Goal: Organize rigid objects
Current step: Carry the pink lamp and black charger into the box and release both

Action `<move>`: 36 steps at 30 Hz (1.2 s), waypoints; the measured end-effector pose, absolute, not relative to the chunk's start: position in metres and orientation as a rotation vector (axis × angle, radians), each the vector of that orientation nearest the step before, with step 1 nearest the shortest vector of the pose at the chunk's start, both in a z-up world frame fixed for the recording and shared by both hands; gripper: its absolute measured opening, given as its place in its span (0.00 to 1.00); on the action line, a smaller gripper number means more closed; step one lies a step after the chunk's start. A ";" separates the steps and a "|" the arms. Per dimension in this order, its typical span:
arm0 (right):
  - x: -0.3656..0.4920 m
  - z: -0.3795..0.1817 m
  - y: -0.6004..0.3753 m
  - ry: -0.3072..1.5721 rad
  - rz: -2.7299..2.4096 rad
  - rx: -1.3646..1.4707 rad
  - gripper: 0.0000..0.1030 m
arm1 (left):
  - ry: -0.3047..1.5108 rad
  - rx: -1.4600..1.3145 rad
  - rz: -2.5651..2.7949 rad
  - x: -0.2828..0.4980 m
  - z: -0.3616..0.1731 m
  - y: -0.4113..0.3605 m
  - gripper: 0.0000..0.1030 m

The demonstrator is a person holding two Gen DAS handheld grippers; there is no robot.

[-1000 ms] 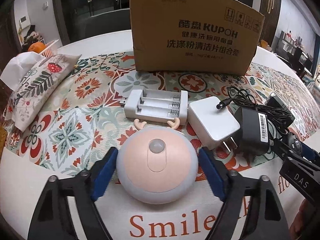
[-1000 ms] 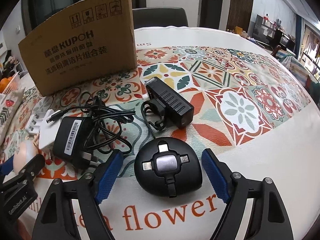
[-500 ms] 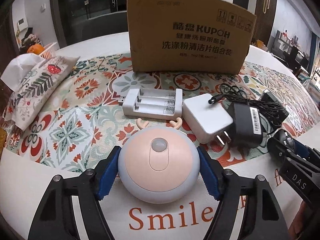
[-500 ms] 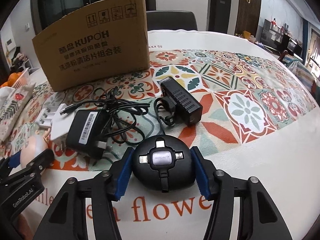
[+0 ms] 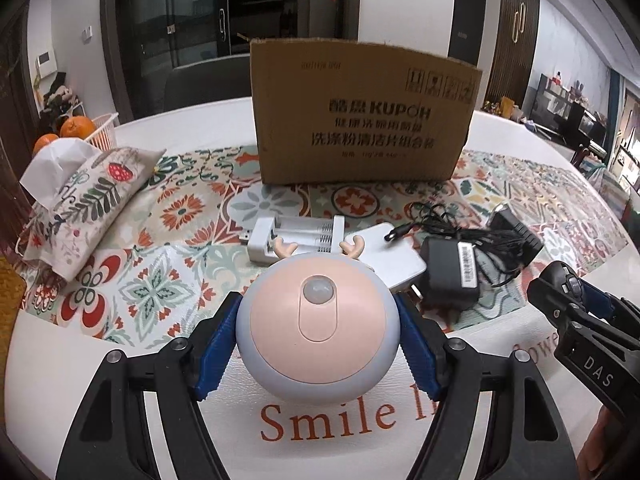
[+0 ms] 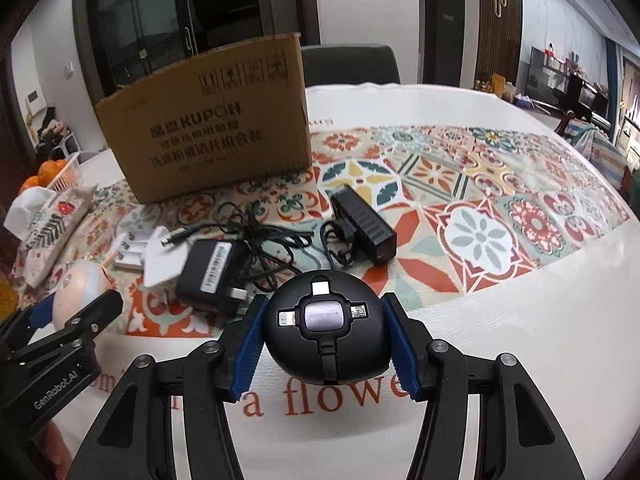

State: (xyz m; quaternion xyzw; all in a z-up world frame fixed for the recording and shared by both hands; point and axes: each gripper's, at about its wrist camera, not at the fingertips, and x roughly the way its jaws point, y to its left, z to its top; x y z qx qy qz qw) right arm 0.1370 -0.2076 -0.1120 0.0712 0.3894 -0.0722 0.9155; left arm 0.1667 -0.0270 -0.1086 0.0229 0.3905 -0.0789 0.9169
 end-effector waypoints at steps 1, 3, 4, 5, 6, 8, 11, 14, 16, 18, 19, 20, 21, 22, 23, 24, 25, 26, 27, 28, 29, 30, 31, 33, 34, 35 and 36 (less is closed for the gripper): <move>0.136 -0.109 -0.208 0.791 -0.144 0.147 0.55 | 0.796 0.044 -0.166 0.165 -0.105 -0.027 0.72; 0.133 -0.102 -0.207 0.775 -0.137 0.149 0.55 | 0.785 0.038 -0.172 0.163 -0.099 -0.026 0.72; 0.133 -0.099 -0.206 0.767 -0.132 0.150 0.55 | 0.779 0.031 -0.176 0.162 -0.095 -0.026 0.72; 0.131 -0.096 -0.206 0.760 -0.128 0.151 0.55 | 0.776 0.023 -0.182 0.161 -0.092 -0.025 0.72; 0.130 -0.093 -0.205 0.753 -0.124 0.153 0.55 | 0.770 0.015 -0.188 0.160 -0.088 -0.025 0.72; 0.130 -0.087 -0.205 0.738 -0.108 0.162 0.55 | 0.760 0.007 -0.194 0.159 -0.082 -0.024 0.72; 0.128 -0.076 -0.202 0.707 -0.093 0.165 0.55 | 0.742 -0.002 -0.199 0.159 -0.072 -0.023 0.72; 0.128 -0.065 -0.200 0.674 -0.083 0.160 0.55 | 0.717 0.004 -0.197 0.160 -0.062 -0.022 0.72; 0.129 -0.058 -0.199 0.656 -0.075 0.161 0.55 | 0.697 0.007 -0.198 0.161 -0.055 -0.022 0.72; 0.131 -0.052 -0.198 0.639 -0.065 0.161 0.55 | 0.679 0.011 -0.202 0.163 -0.048 -0.022 0.72; 0.132 -0.048 -0.197 0.630 -0.061 0.162 0.55 | 0.669 0.013 -0.202 0.164 -0.044 -0.022 0.72; 0.132 -0.045 -0.197 0.621 -0.057 0.163 0.55 | 0.659 0.016 -0.202 0.165 -0.041 -0.021 0.72; 0.133 -0.043 -0.196 0.615 -0.054 0.163 0.55 | 0.649 0.020 -0.203 0.166 -0.037 -0.021 0.72; 0.135 -0.038 -0.196 0.603 -0.051 0.161 0.55 | 0.639 0.024 -0.203 0.167 -0.033 -0.021 0.72; 0.136 -0.036 -0.195 0.595 -0.050 0.159 0.55 | 0.630 0.027 -0.202 0.169 -0.030 -0.021 0.72; 0.137 -0.033 -0.195 0.588 -0.049 0.156 0.55 | 0.624 0.030 -0.203 0.170 -0.027 -0.021 0.72; 0.139 -0.030 -0.195 0.578 -0.046 0.155 0.55 | 0.617 0.032 -0.205 0.172 -0.023 -0.021 0.72; 0.141 -0.027 -0.195 0.572 -0.043 0.156 0.55 | 0.613 0.031 -0.207 0.174 -0.020 -0.021 0.72; 0.142 -0.025 -0.195 0.567 -0.040 0.156 0.55 | 0.609 0.032 -0.210 0.176 -0.017 -0.021 0.72; 0.145 -0.021 -0.195 0.562 -0.037 0.155 0.55 | 0.604 0.033 -0.211 0.178 -0.014 -0.021 0.72; 0.147 -0.018 -0.195 0.554 -0.034 0.155 0.55 | 0.599 0.034 -0.210 0.180 -0.010 -0.021 0.72; 0.149 -0.015 -0.195 0.547 -0.033 0.155 0.55 | 0.593 0.034 -0.211 0.182 -0.006 -0.021 0.72; 0.151 -0.011 -0.195 0.540 -0.031 0.151 0.55 | 0.590 0.034 -0.211 0.184 -0.004 -0.022 0.72; 0.156 -0.005 -0.194 0.524 -0.029 0.145 0.55 | 0.587 0.032 -0.211 0.190 0.002 -0.022 0.72; 0.159 -0.001 -0.194 0.516 -0.027 0.141 0.55 | 0.586 0.030 -0.211 0.192 0.004 -0.022 0.72; 0.161 0.002 -0.194 0.512 -0.024 0.140 0.55 | 0.586 0.029 -0.212 0.194 0.006 -0.022 0.72; 0.163 0.005 -0.193 0.507 -0.021 0.139 0.55 | 0.586 0.027 -0.212 0.197 0.009 -0.022 0.72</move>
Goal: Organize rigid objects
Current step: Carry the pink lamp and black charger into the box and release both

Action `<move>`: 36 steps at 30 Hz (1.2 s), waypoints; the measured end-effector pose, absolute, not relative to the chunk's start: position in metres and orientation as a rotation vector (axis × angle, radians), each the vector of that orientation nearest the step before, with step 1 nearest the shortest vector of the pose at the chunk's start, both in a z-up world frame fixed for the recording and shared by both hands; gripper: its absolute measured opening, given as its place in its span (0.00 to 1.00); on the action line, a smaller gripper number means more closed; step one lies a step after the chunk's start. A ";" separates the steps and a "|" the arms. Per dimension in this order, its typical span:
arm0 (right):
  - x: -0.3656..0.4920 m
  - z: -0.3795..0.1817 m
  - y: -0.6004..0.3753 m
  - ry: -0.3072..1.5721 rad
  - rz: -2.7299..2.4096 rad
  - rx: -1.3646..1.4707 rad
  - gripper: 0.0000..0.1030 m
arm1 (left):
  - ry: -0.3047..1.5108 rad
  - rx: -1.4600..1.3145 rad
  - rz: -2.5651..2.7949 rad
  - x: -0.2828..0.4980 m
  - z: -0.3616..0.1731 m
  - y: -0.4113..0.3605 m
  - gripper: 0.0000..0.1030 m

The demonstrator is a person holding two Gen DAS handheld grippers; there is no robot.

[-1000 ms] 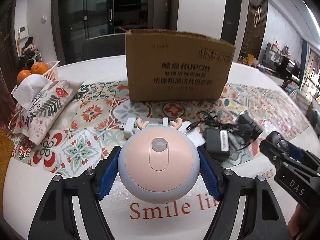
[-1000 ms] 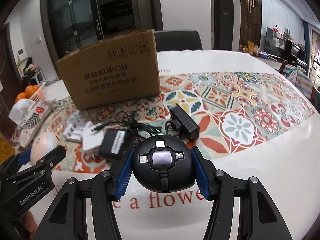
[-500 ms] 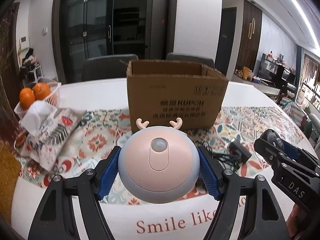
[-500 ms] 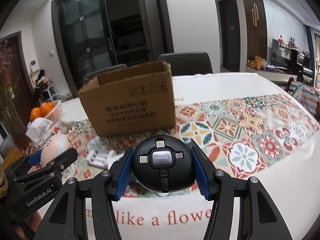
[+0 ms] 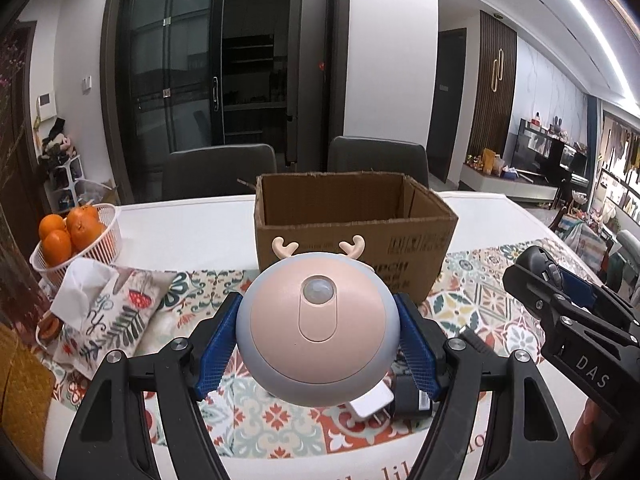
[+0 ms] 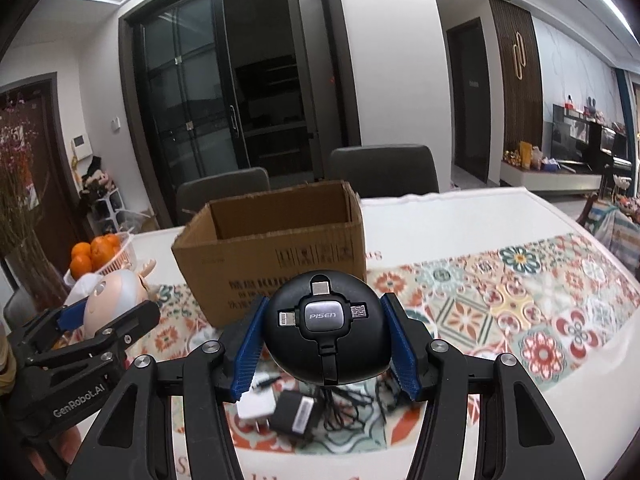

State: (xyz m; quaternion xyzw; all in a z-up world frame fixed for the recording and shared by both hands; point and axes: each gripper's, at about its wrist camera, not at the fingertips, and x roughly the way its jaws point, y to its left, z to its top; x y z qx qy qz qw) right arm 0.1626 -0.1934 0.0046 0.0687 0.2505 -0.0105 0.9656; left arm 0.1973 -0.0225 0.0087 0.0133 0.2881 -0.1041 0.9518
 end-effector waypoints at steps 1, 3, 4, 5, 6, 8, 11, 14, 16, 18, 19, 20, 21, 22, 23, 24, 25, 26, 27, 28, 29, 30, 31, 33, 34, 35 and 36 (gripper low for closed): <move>0.166 0.008 -0.193 0.501 -0.018 0.136 0.55 | 0.585 0.024 -0.213 0.200 0.012 -0.022 0.72; 0.170 0.013 -0.193 0.491 -0.013 0.133 0.55 | 0.587 0.018 -0.215 0.207 0.017 -0.023 0.72; 0.173 0.017 -0.193 0.485 -0.013 0.130 0.55 | 0.590 0.016 -0.216 0.211 0.019 -0.023 0.72; 0.176 0.021 -0.192 0.479 -0.011 0.128 0.55 | 0.592 0.015 -0.218 0.215 0.022 -0.023 0.72; 0.178 0.023 -0.192 0.473 -0.007 0.127 0.55 | 0.593 0.012 -0.222 0.218 0.024 -0.023 0.72; 0.185 0.031 -0.192 0.462 -0.003 0.123 0.55 | 0.599 0.006 -0.223 0.226 0.030 -0.024 0.72; 0.196 0.040 -0.192 0.455 0.005 0.122 0.55 | 0.604 0.001 -0.225 0.236 0.037 -0.025 0.72; 0.207 0.046 -0.192 0.456 0.014 0.120 0.55 | 0.610 0.006 -0.221 0.244 0.041 -0.026 0.72; 0.214 0.049 -0.192 0.460 0.022 0.116 0.55 | 0.616 0.013 -0.216 0.252 0.045 -0.028 0.72; 0.222 0.051 -0.191 0.469 0.032 0.115 0.55 | 0.622 0.025 -0.216 0.259 0.049 -0.029 0.72; 0.227 0.053 -0.191 0.474 0.038 0.108 0.55 | 0.625 0.031 -0.214 0.262 0.051 -0.030 0.72; 0.231 0.054 -0.190 0.476 0.041 0.106 0.55 | 0.628 0.037 -0.213 0.265 0.052 -0.030 0.72; 0.234 0.055 -0.190 0.478 0.045 0.102 0.55 | 0.630 0.044 -0.211 0.269 0.054 -0.031 0.72; 0.239 0.057 -0.189 0.481 0.050 0.100 0.55 | 0.630 0.049 -0.211 0.271 0.055 -0.032 0.72; 0.241 0.058 -0.189 0.481 0.051 0.100 0.55 | 0.632 0.051 -0.210 0.275 0.057 -0.033 0.72; 0.246 0.060 -0.190 0.480 0.051 0.099 0.55 | 0.638 0.049 -0.207 0.280 0.059 -0.033 0.72; 0.247 0.061 -0.189 0.481 0.050 0.098 0.55 | 0.642 0.048 -0.210 0.283 0.061 -0.033 0.72; 0.251 0.063 -0.187 0.484 0.049 0.095 0.55 | 0.645 0.050 -0.214 0.286 0.062 -0.034 0.72; 0.254 0.064 -0.187 0.486 0.053 0.094 0.55 | 0.647 0.053 -0.213 0.291 0.065 -0.035 0.72; 0.260 0.066 -0.187 0.494 0.062 0.094 0.55 | 0.651 0.054 -0.213 0.294 0.066 -0.034 0.72; 0.263 0.067 -0.188 0.500 0.066 0.095 0.55 | 0.654 0.055 -0.215 0.297 0.067 -0.035 0.72; 0.267 0.068 -0.188 0.507 0.070 0.094 0.55 | 0.660 0.055 -0.216 0.301 0.068 -0.036 0.72; 0.273 0.070 -0.187 0.517 0.075 0.093 0.55 | 0.667 0.053 -0.213 0.304 0.069 -0.036 0.72; 0.279 0.072 -0.188 0.531 0.081 0.092 0.55 | 0.684 0.050 -0.213 0.310 0.069 -0.036 0.72; 0.285 0.072 -0.187 0.544 0.086 0.091 0.55 | 0.693 0.044 -0.213 0.314 0.068 -0.035 0.72; 0.288 0.071 -0.188 0.552 0.086 0.095 0.55 | 0.706 0.044 -0.213 0.318 0.068 -0.036 0.72; 0.293 0.071 -0.189 0.566 0.090 0.095 0.55 | 0.717 0.043 -0.212 0.321 0.067 -0.036 0.72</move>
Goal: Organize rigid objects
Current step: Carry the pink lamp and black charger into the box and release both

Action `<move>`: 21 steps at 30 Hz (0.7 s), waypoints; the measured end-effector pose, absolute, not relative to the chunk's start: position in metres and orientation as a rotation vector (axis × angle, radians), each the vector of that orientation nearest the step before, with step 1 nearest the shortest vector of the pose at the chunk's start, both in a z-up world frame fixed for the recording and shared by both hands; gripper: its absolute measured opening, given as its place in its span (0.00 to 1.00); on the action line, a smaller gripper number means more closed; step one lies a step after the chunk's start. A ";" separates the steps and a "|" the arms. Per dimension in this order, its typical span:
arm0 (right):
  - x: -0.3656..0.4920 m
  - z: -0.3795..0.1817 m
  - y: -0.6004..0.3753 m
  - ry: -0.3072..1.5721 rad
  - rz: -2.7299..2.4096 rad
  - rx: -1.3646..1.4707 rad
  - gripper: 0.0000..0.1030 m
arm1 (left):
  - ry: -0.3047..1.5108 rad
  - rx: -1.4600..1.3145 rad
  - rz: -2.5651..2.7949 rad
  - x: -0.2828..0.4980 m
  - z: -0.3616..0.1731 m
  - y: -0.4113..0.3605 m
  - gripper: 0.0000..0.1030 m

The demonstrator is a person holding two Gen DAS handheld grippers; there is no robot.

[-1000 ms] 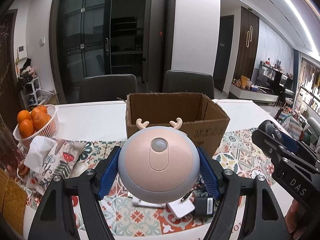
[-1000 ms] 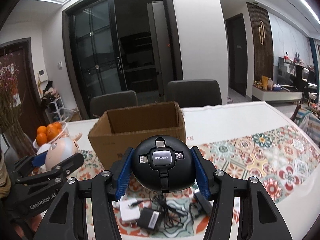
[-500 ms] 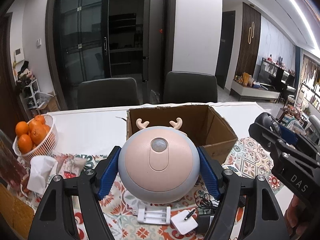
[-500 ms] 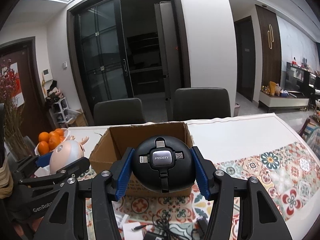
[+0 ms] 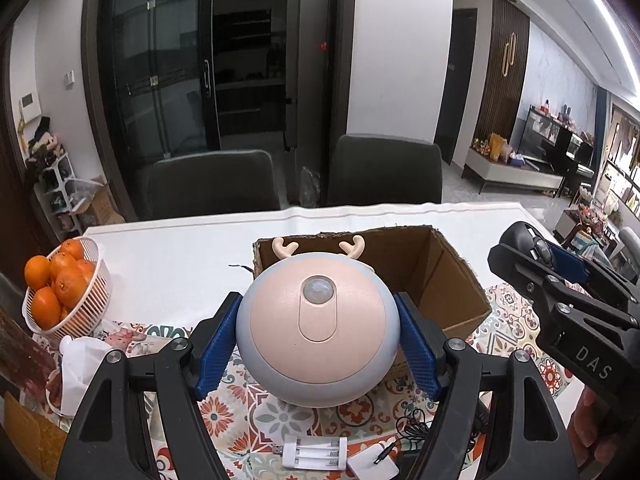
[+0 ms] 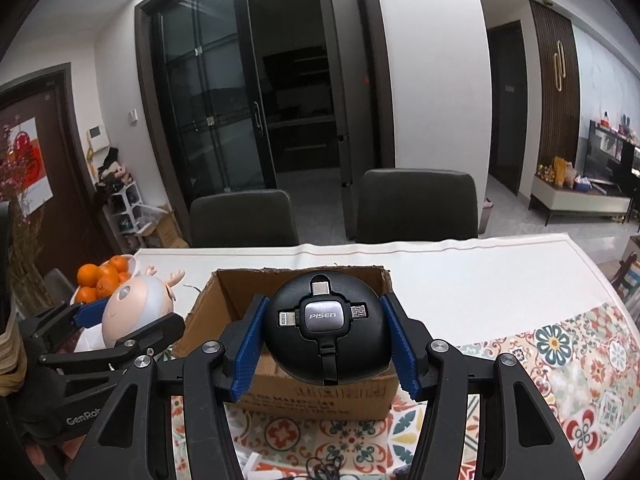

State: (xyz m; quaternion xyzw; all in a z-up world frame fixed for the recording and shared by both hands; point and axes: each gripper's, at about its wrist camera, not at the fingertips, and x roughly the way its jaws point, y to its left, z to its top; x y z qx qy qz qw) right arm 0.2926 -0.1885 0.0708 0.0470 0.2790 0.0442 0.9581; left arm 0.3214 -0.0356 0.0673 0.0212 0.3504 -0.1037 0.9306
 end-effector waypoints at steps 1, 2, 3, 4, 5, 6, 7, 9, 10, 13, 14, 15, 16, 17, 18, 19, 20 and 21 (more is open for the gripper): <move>0.298 0.070 -0.188 0.578 0.093 0.095 0.55 | 0.726 0.041 -0.210 0.325 0.066 -0.034 0.72; 0.301 0.069 -0.189 0.588 0.093 0.096 0.55 | 0.737 0.042 -0.212 0.330 0.064 -0.031 0.72; 0.305 0.068 -0.189 0.599 0.095 0.093 0.55 | 0.749 0.040 -0.216 0.334 0.063 -0.031 0.72; 0.309 0.065 -0.189 0.614 0.093 0.089 0.55 | 0.757 0.037 -0.216 0.337 0.061 -0.030 0.72; 0.312 0.064 -0.189 0.619 0.088 0.091 0.55 | 0.764 0.038 -0.214 0.339 0.061 -0.030 0.72; 0.314 0.064 -0.189 0.621 0.084 0.087 0.55 | 0.776 0.042 -0.212 0.343 0.058 -0.031 0.72; 0.320 0.062 -0.188 0.634 0.084 0.082 0.55 | 0.784 0.042 -0.209 0.346 0.056 -0.029 0.72; 0.327 0.059 -0.187 0.658 0.088 0.089 0.55 | 0.805 0.036 -0.206 0.353 0.051 -0.030 0.72; 0.332 0.056 -0.188 0.676 0.096 0.087 0.55 | 0.812 0.036 -0.205 0.356 0.050 -0.031 0.72; 0.344 0.049 -0.190 0.718 0.106 0.087 0.55 | 0.828 0.048 -0.196 0.365 0.045 -0.035 0.72; 0.349 0.046 -0.191 0.735 0.111 0.091 0.55 | 0.830 0.056 -0.193 0.367 0.044 -0.036 0.72; 0.352 0.044 -0.192 0.746 0.113 0.093 0.55 | 0.834 0.062 -0.191 0.370 0.042 -0.038 0.72; 0.355 0.042 -0.194 0.757 0.116 0.095 0.55 | 0.839 0.068 -0.190 0.372 0.041 -0.040 0.72; 0.358 0.038 -0.195 0.770 0.117 0.094 0.55 | 0.843 0.072 -0.191 0.374 0.040 -0.041 0.72; 0.360 0.035 -0.196 0.780 0.118 0.100 0.55 | 0.848 0.077 -0.191 0.377 0.038 -0.043 0.72; 0.363 0.033 -0.200 0.793 0.121 0.107 0.55 | 0.853 0.083 -0.190 0.379 0.037 -0.045 0.72; 0.365 0.030 -0.200 0.803 0.125 0.115 0.55 | 0.857 0.086 -0.189 0.381 0.036 -0.047 0.72; 0.368 0.029 -0.201 0.813 0.130 0.124 0.55 | 0.864 0.089 -0.189 0.383 0.034 -0.049 0.72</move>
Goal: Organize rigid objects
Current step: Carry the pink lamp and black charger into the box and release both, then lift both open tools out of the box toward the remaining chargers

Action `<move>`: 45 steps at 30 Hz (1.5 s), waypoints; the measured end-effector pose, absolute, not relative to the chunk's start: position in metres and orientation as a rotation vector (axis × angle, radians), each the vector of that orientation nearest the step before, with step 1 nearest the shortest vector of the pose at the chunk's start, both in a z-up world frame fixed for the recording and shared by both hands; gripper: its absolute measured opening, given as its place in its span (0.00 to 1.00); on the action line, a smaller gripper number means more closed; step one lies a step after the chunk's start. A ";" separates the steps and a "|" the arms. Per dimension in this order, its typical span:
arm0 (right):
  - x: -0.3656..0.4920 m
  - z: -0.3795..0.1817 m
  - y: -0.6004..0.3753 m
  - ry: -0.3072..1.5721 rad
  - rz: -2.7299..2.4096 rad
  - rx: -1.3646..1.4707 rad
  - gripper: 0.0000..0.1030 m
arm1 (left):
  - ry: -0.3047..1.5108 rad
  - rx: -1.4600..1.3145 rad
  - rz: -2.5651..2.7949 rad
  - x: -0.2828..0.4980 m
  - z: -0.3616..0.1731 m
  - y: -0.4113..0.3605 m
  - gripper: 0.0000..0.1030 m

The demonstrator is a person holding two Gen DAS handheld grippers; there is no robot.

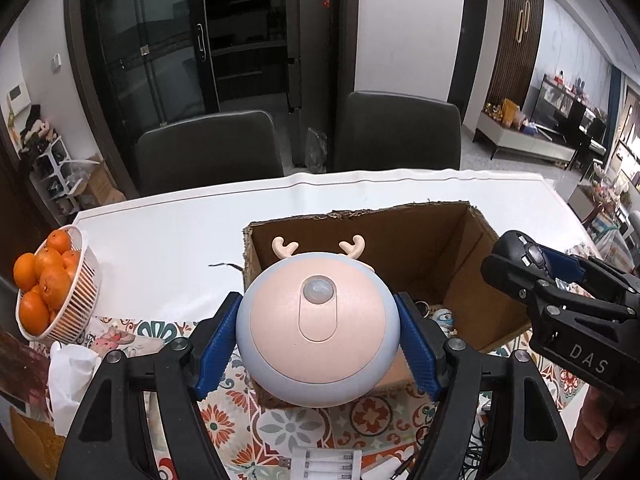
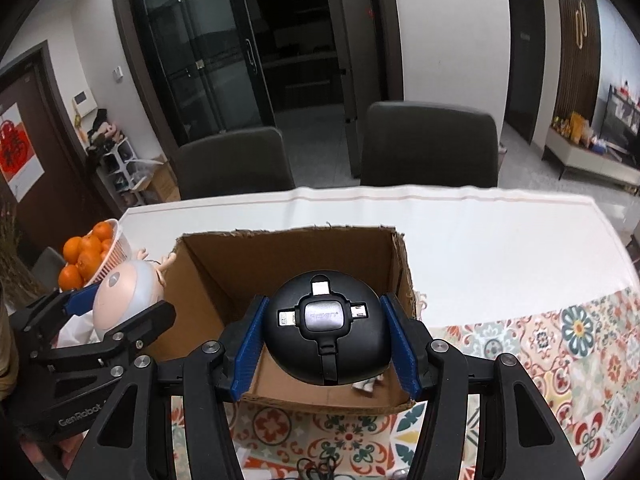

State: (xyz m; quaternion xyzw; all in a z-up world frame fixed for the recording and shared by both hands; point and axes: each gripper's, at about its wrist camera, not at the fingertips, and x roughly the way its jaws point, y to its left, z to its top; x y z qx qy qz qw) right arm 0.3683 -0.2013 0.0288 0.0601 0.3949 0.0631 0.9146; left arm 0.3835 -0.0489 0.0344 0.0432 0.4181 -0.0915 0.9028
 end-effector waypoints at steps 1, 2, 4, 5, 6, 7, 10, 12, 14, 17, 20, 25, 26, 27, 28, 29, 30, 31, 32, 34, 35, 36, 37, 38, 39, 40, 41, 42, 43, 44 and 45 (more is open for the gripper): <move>0.371 0.027 -0.202 0.823 0.133 0.128 0.55 | 0.871 0.087 -0.188 0.386 0.033 -0.050 0.72; 0.373 0.024 -0.203 0.833 0.132 0.132 0.55 | 0.877 0.086 -0.188 0.388 0.031 -0.050 0.72; 0.378 0.019 -0.205 0.846 0.130 0.144 0.55 | 0.886 0.090 -0.187 0.392 0.028 -0.051 0.72; 0.379 0.017 -0.205 0.851 0.134 0.148 0.55 | 0.888 0.092 -0.187 0.394 0.026 -0.052 0.72; 0.380 0.015 -0.205 0.856 0.137 0.151 0.55 | 0.893 0.093 -0.186 0.395 0.024 -0.052 0.72; 0.381 0.013 -0.205 0.860 0.138 0.149 0.55 | 0.900 0.091 -0.185 0.396 0.021 -0.052 0.72; 0.383 0.007 -0.205 0.866 0.134 0.144 0.55 | 0.915 0.097 -0.184 0.400 0.014 -0.054 0.72; 0.385 0.004 -0.206 0.870 0.137 0.148 0.55 | 0.921 0.101 -0.182 0.401 0.009 -0.055 0.72; 0.386 0.001 -0.205 0.872 0.139 0.140 0.55 | 0.932 0.100 -0.180 0.402 0.004 -0.055 0.72; 0.385 -0.002 -0.205 0.866 0.131 0.135 0.55 | 0.935 0.103 -0.184 0.401 -0.001 -0.056 0.72; 0.382 -0.001 -0.204 0.847 0.130 0.127 0.56 | 0.902 0.117 -0.175 0.396 0.003 -0.056 0.78; 0.372 0.002 -0.205 0.821 0.119 0.118 0.56 | 0.857 0.130 -0.155 0.383 0.008 -0.054 0.78; 0.370 0.003 -0.205 0.813 0.114 0.115 0.56 | 0.845 0.131 -0.150 0.379 0.010 -0.054 0.78; 0.367 0.003 -0.206 0.805 0.109 0.114 0.56 | 0.834 0.133 -0.142 0.376 0.011 -0.053 0.78; 0.364 0.004 -0.206 0.795 0.101 0.108 0.56 | 0.822 0.134 -0.139 0.372 0.013 -0.052 0.78; 0.361 0.006 -0.207 0.788 0.098 0.109 0.56 | 0.812 0.135 -0.138 0.369 0.015 -0.052 0.78; 0.358 0.006 -0.207 0.781 0.099 0.109 0.56 | 0.801 0.136 -0.135 0.365 0.016 -0.052 0.78; 0.355 0.007 -0.207 0.776 0.097 0.104 0.56 | 0.791 0.135 -0.132 0.361 0.018 -0.052 0.78; 0.351 0.009 -0.207 0.767 0.095 0.100 0.56 | 0.784 0.135 -0.134 0.358 0.020 -0.051 0.78; 0.345 0.012 -0.208 0.752 0.095 0.095 0.56 | 0.773 0.130 -0.130 0.351 0.023 -0.050 0.78; 0.340 0.014 -0.208 0.742 0.092 0.095 0.56 | 0.768 0.127 -0.127 0.347 0.025 -0.050 0.78; 0.337 0.016 -0.209 0.733 0.091 0.095 0.56 | 0.760 0.121 -0.130 0.343 0.027 -0.049 0.78; 0.331 0.019 -0.209 0.719 0.086 0.091 0.56 | 0.753 0.116 -0.131 0.338 0.028 -0.048 0.78; 0.328 0.020 -0.209 0.711 0.083 0.089 0.56 | 0.746 0.113 -0.130 0.333 0.029 -0.047 0.78; 0.324 0.022 -0.210 0.703 0.084 0.087 0.56 | 0.735 0.108 -0.139 0.328 0.031 -0.047 0.78; 0.320 0.024 -0.211 0.692 0.084 0.083 0.56 | 0.727 0.103 -0.149 0.323 0.033 -0.047 0.78; 0.315 0.026 -0.211 0.681 0.081 0.078 0.56 | 0.718 0.099 -0.155 0.318 0.034 -0.047 0.78; 0.311 0.027 -0.211 0.673 0.081 0.076 0.56 | 0.709 0.098 -0.158 0.312 0.036 -0.048 0.78; 0.305 0.030 -0.212 0.658 0.081 0.073 0.56 | 0.698 0.095 -0.160 0.306 0.038 -0.048 0.78; 0.301 0.032 -0.211 0.650 0.079 0.071 0.56 | 0.690 0.093 -0.163 0.302 0.039 -0.049 0.78; 0.296 0.035 -0.211 0.639 0.076 0.065 0.56 | 0.682 0.093 -0.169 0.297 0.041 -0.049 0.78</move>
